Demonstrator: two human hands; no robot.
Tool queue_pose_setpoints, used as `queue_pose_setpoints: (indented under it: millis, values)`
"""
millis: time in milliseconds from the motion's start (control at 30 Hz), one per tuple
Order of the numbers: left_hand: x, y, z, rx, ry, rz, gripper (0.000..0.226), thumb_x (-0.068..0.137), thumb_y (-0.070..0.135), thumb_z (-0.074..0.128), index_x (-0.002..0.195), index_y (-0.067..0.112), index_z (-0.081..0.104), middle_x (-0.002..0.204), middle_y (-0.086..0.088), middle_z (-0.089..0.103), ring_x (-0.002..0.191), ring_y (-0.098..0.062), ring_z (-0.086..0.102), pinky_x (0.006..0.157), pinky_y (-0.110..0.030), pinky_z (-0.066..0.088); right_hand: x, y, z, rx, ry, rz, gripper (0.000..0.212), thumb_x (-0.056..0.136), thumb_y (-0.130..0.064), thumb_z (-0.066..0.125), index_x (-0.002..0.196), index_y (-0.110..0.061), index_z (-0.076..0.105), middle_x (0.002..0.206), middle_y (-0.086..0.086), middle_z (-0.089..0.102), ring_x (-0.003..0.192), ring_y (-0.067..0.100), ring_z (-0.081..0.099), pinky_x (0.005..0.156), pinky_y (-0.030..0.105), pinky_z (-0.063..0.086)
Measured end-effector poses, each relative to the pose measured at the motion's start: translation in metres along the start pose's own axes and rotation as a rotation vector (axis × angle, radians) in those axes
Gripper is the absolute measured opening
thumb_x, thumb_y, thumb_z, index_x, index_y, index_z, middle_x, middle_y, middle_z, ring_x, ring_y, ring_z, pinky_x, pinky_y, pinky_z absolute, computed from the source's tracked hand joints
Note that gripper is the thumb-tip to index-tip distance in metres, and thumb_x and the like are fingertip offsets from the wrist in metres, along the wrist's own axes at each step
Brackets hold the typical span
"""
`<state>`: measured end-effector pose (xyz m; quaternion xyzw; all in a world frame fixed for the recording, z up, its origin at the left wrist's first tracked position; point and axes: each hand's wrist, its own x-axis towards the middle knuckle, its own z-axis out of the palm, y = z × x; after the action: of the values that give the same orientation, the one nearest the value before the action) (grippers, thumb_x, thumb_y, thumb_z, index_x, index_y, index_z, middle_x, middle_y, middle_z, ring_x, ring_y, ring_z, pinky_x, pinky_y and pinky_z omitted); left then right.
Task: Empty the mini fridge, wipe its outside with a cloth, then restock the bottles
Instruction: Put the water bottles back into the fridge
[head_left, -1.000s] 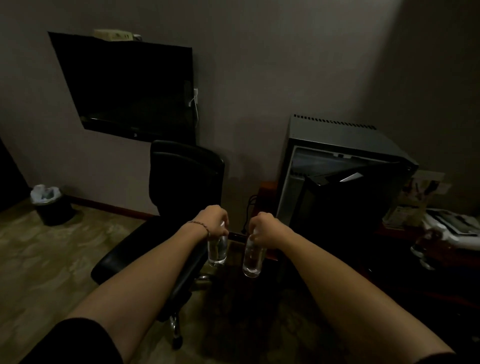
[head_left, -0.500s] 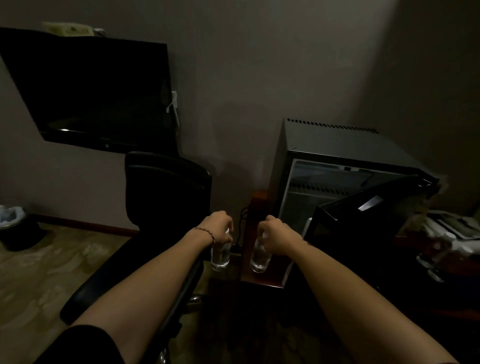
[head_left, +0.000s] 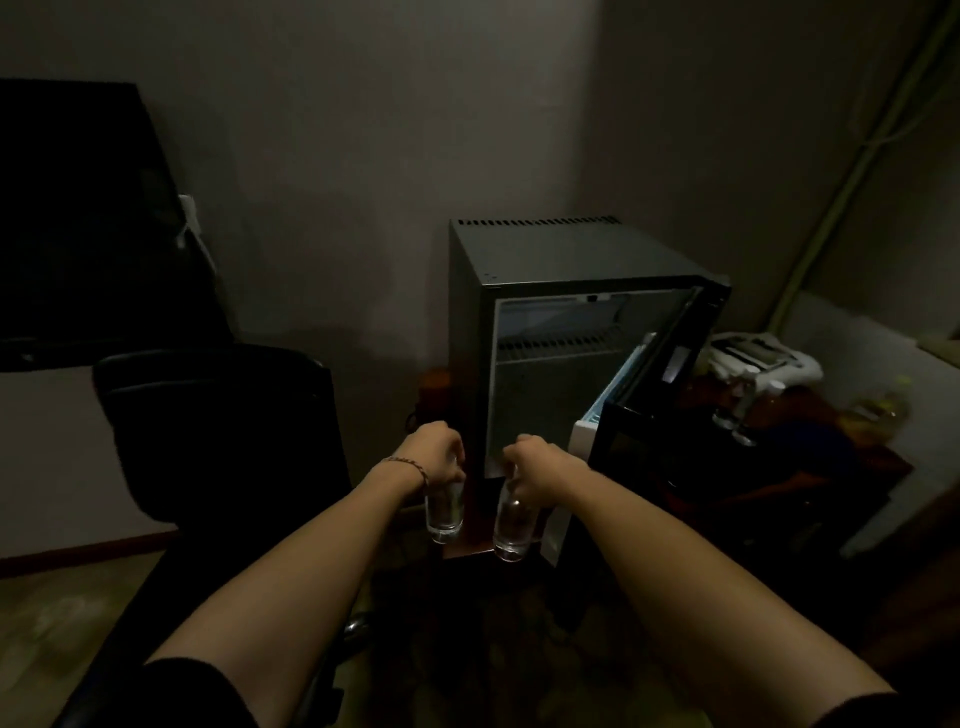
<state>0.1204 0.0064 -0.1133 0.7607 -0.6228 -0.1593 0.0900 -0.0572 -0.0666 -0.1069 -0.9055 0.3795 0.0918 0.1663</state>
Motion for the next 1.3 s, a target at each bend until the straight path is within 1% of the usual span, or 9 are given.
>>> queue_pose_setpoints:
  millis: [133, 333, 533, 700, 833, 900, 1000, 1133, 1300]
  values:
    - [0.002, 0.020, 0.007, 0.008, -0.002, 0.074, 0.027, 0.086, 0.023, 0.076, 0.109, 0.014, 0.068, 0.118, -0.004, 0.054, 0.107, -0.020, 0.057, 0.090, -0.030, 0.051, -0.025, 0.013, 0.001, -0.004, 0.075, 0.089, 0.023, 0.089, -0.020, 0.068, 0.112, -0.023, 0.063, 0.122, 0.001, 0.046, 0.106, 0.026, 0.057, 0.089, 0.040, 0.056]
    - [-0.001, 0.051, 0.019, -0.015, 0.007, 0.133, 0.029, 0.086, 0.025, 0.076, 0.112, 0.013, 0.068, 0.120, -0.005, 0.058, 0.108, -0.021, 0.058, 0.092, -0.033, 0.052, -0.061, 0.036, 0.003, -0.005, 0.125, 0.163, 0.025, 0.089, -0.019, 0.069, 0.114, -0.022, 0.064, 0.124, 0.002, 0.047, 0.109, 0.025, 0.057, 0.092, 0.039, 0.054]
    - [-0.005, 0.075, 0.027, -0.026, -0.008, 0.179, 0.028, 0.087, 0.023, 0.074, 0.113, 0.013, 0.069, 0.120, -0.005, 0.059, 0.110, -0.020, 0.059, 0.092, -0.030, 0.052, -0.086, 0.057, 0.008, 0.060, 0.150, 0.207, 0.024, 0.090, -0.018, 0.069, 0.112, -0.023, 0.064, 0.122, -0.001, 0.045, 0.107, 0.021, 0.055, 0.084, 0.032, 0.052]
    - [-0.006, 0.084, 0.031, -0.006, -0.015, 0.210, 0.027, 0.087, 0.025, 0.074, 0.111, 0.013, 0.070, 0.118, -0.005, 0.059, 0.108, -0.021, 0.058, 0.092, -0.032, 0.053, -0.102, 0.073, 0.008, 0.082, 0.147, 0.262, 0.023, 0.089, -0.016, 0.068, 0.111, -0.022, 0.065, 0.120, 0.002, 0.052, 0.104, 0.023, 0.059, 0.086, 0.033, 0.053]
    - [-0.005, 0.089, 0.034, 0.009, -0.008, 0.218, 0.025, 0.085, 0.028, 0.076, 0.106, 0.015, 0.070, 0.115, -0.005, 0.060, 0.105, -0.020, 0.059, 0.091, -0.034, 0.054, -0.111, 0.087, 0.012, 0.078, 0.158, 0.333, 0.015, 0.086, -0.015, 0.067, 0.100, -0.021, 0.067, 0.110, 0.003, 0.059, 0.094, 0.022, 0.063, 0.083, 0.036, 0.058]
    - [-0.005, 0.092, 0.035, 0.013, -0.004, 0.222, 0.025, 0.084, 0.028, 0.077, 0.105, 0.015, 0.071, 0.114, -0.005, 0.061, 0.105, -0.021, 0.059, 0.091, -0.036, 0.054, -0.117, 0.094, 0.013, 0.065, 0.148, 0.360, 0.015, 0.086, -0.017, 0.067, 0.101, -0.021, 0.067, 0.106, 0.003, 0.061, 0.091, 0.022, 0.064, 0.080, 0.035, 0.058]
    - [-0.005, 0.095, 0.037, 0.037, -0.001, 0.244, 0.024, 0.085, 0.028, 0.076, 0.105, 0.015, 0.071, 0.114, -0.005, 0.060, 0.107, -0.022, 0.059, 0.090, -0.035, 0.053, -0.127, 0.102, 0.012, 0.032, 0.132, 0.401, 0.012, 0.086, -0.017, 0.065, 0.098, -0.019, 0.066, 0.103, 0.004, 0.061, 0.091, 0.025, 0.064, 0.075, 0.033, 0.054]
    - [0.000, 0.097, 0.040, 0.029, 0.013, 0.257, 0.022, 0.084, 0.028, 0.076, 0.102, 0.017, 0.070, 0.113, -0.004, 0.059, 0.103, -0.021, 0.058, 0.083, -0.030, 0.050, -0.131, 0.109, 0.013, 0.044, 0.114, 0.430, 0.013, 0.085, -0.012, 0.062, 0.096, -0.017, 0.065, 0.099, 0.006, 0.062, 0.086, 0.024, 0.065, 0.073, 0.035, 0.057]
    - [0.007, 0.100, 0.042, 0.019, 0.008, 0.257, 0.022, 0.084, 0.027, 0.076, 0.103, 0.016, 0.070, 0.112, -0.004, 0.059, 0.102, -0.021, 0.058, 0.087, -0.033, 0.052, -0.122, 0.109, 0.010, 0.076, 0.130, 0.433, 0.014, 0.082, -0.012, 0.066, 0.090, -0.023, 0.063, 0.097, 0.003, 0.060, 0.081, 0.020, 0.063, 0.066, 0.031, 0.054]
